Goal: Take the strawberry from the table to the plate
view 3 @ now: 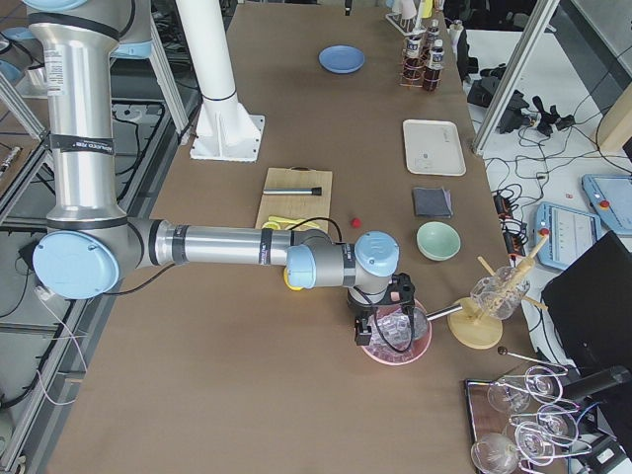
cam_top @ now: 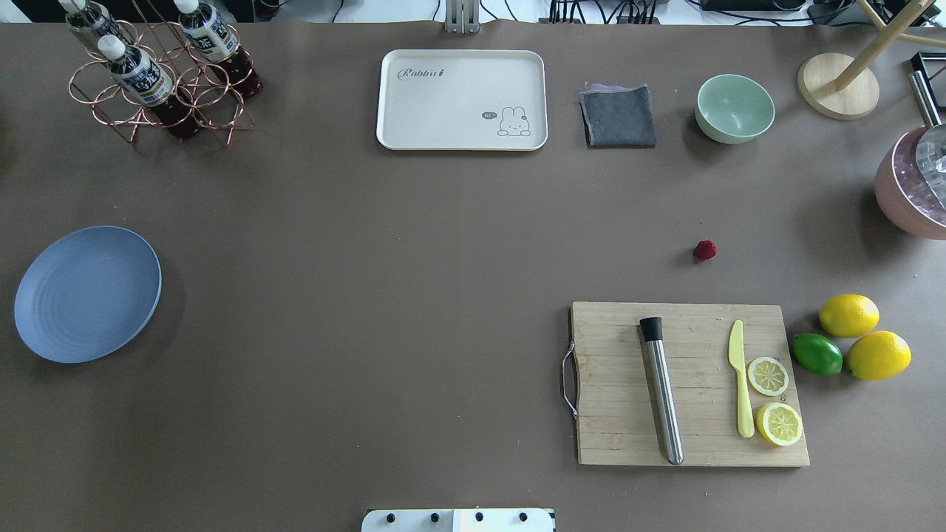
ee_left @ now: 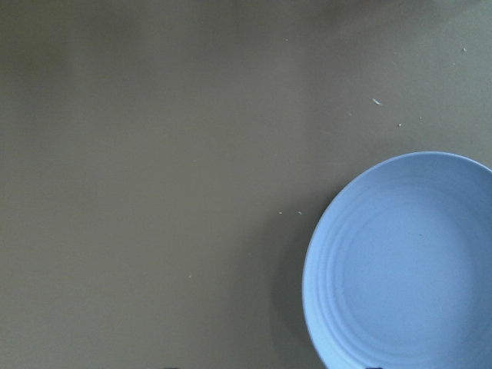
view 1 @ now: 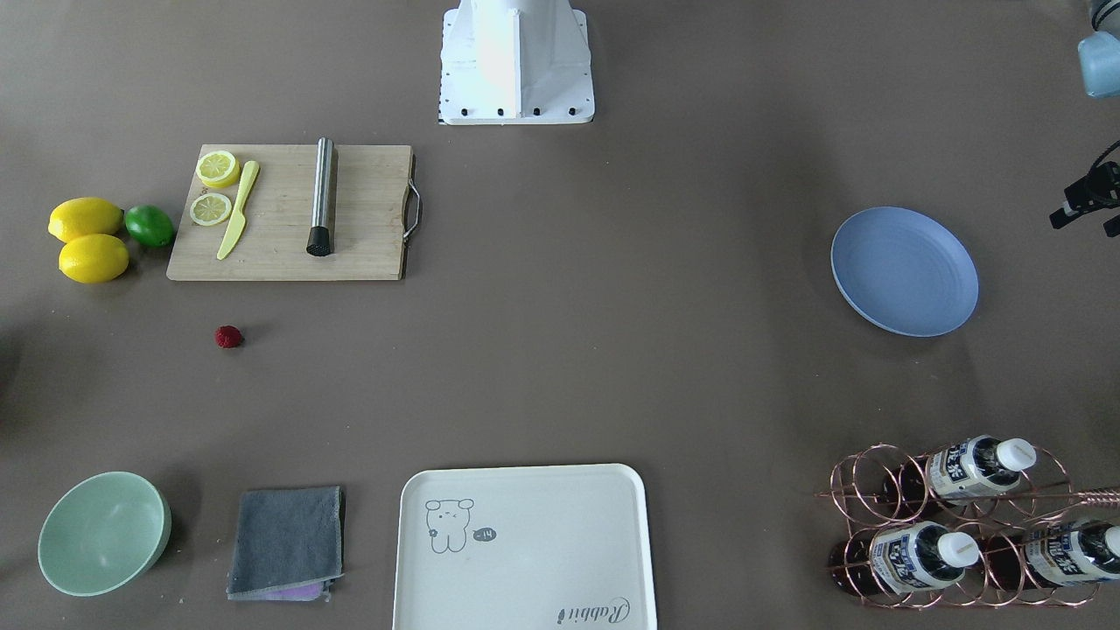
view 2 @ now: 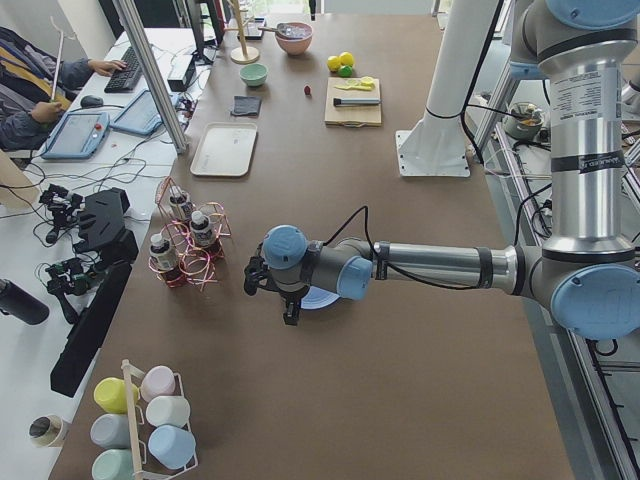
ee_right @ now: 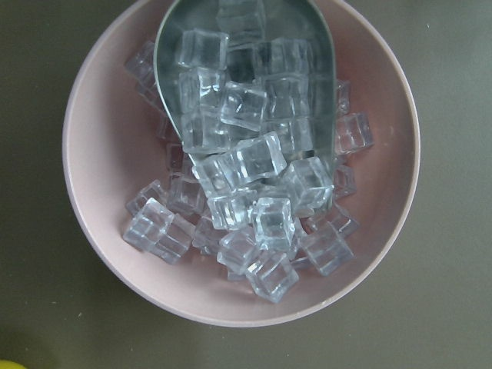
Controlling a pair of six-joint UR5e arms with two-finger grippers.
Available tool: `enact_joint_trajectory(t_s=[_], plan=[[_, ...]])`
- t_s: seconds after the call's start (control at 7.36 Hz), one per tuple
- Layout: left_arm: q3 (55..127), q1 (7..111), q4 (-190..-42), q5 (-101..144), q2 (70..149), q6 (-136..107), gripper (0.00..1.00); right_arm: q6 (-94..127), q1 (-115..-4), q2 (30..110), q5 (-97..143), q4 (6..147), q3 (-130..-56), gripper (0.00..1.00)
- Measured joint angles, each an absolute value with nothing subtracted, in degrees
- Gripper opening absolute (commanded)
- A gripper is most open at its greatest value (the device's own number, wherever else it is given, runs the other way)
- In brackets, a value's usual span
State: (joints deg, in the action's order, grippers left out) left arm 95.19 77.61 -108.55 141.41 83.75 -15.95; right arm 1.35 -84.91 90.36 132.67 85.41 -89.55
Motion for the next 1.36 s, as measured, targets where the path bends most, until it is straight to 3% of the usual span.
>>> enact_joint_trajectory(t_s=[0.41, 0.95, 1.09, 1.36], plan=[[82.2, 70.9, -127.5, 140.7, 88.4, -28.9, 0.88, 1.5, -84.8, 90.5, 135.5, 83.8, -89.8, 1.0], [80.0, 64.2, -134.1, 136.3, 89.4, -38.0, 0.71, 1.1, -84.8, 91.4, 138.8, 81.2, -91.7, 1.0], [79.8, 63.1, -135.1, 135.7, 89.2, -38.9, 0.63, 1.0, -84.8, 92.1, 138.8, 79.0, -91.8, 1.0], [79.4, 62.4, -135.9, 135.2, 88.7, -39.3, 0.27, 1.2, -84.7, 92.9, 138.7, 76.7, -91.9, 1.0]])
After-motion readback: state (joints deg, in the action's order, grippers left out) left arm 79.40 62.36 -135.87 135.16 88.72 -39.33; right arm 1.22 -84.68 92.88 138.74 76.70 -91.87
